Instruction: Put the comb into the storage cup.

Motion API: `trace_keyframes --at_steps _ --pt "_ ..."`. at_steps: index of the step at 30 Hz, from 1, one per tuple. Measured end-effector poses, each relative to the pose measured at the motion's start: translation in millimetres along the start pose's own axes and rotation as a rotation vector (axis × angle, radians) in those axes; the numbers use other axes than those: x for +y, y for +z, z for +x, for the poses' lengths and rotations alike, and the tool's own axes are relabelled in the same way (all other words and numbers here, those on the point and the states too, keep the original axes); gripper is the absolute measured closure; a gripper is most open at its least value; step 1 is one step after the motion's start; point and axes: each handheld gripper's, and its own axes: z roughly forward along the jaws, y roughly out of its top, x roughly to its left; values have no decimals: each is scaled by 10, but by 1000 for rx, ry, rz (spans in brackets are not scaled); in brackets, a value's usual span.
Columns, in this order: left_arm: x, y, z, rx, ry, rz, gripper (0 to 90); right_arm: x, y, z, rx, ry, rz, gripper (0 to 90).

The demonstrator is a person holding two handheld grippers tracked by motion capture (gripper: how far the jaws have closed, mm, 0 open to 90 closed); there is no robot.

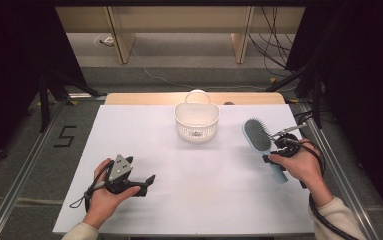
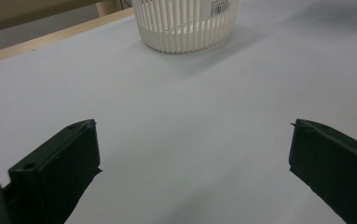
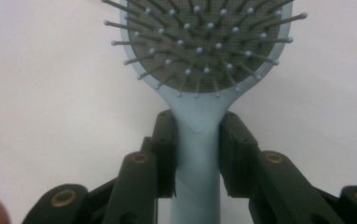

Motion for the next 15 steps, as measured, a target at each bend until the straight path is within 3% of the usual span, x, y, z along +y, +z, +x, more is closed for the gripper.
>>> trace_keyframes --at_steps 15 --pt "2 1 1 3 1 -1 13 12 -38 -25 -13 12 -83 708"
